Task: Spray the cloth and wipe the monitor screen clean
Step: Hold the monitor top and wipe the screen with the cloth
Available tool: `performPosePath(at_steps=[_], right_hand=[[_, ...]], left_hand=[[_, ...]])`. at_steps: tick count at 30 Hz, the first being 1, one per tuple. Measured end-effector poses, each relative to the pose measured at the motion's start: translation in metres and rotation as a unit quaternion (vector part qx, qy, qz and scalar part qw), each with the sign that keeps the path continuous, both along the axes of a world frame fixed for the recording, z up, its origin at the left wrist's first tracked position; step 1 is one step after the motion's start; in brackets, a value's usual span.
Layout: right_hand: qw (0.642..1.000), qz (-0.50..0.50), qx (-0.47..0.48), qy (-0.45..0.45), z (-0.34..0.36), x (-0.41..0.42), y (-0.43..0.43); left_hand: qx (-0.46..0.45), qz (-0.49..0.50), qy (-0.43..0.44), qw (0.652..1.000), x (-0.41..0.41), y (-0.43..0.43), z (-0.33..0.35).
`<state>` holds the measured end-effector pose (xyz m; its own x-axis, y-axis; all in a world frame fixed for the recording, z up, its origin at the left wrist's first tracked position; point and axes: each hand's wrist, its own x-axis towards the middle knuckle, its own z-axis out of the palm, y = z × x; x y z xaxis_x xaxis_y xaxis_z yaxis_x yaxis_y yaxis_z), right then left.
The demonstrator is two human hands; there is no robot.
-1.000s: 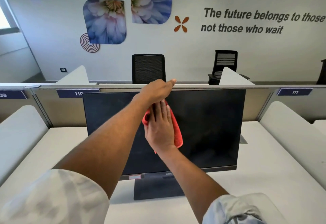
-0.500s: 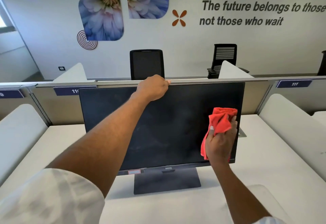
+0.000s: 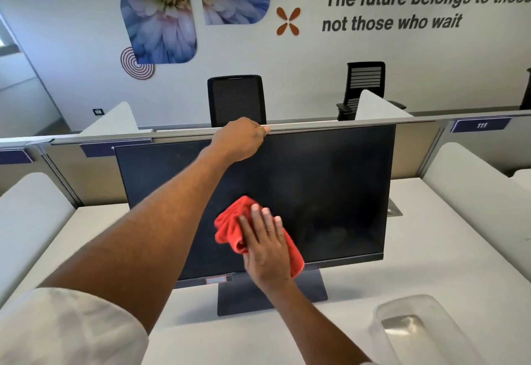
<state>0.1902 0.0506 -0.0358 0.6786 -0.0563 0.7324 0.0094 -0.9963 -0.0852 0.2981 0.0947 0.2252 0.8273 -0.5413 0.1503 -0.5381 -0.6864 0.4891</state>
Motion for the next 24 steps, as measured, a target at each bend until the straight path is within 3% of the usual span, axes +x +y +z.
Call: performPosePath(at_steps=[2, 5, 7, 9, 13, 17, 21, 24], right_hand=[[0.989, -0.092, 0.112, -0.043, 0.011, -0.005, -0.027], [0.925, -0.208, 0.297, -0.112, 0.034, -0.014, -0.089], [0.907, -0.221, 0.339, -0.116, 0.05, -0.015, -0.116], [0.911, -0.204, 0.339, -0.114, 0.065, -0.006, -0.119], [0.957, -0.149, 0.233, -0.083, 0.087, 0.022, -0.063], [0.996, -0.023, 0.084, 0.002, 0.078, 0.037, 0.009], [0.99, 0.078, -0.109, 0.047, 0.041, 0.029, 0.038], [0.994, 0.048, -0.096, 0.036, 0.005, 0.005, 0.014]], left_hand=[[-0.001, 0.002, -0.004, 1.0, -0.001, 0.0, 0.0], [-0.007, 0.002, 0.008, 1.0, -0.001, -0.001, 0.001], [-0.009, 0.0, 0.01, 1.0, -0.002, -0.002, 0.002], [-0.009, 0.003, 0.011, 1.0, -0.002, -0.002, 0.003], [-0.002, 0.004, 0.009, 1.0, -0.005, -0.001, 0.004], [0.007, 0.002, 0.007, 1.0, -0.007, -0.002, 0.007], [0.01, 0.004, 0.013, 1.0, -0.007, 0.003, 0.007], [-0.007, 0.005, 0.019, 1.0, -0.01, 0.004, 0.006]])
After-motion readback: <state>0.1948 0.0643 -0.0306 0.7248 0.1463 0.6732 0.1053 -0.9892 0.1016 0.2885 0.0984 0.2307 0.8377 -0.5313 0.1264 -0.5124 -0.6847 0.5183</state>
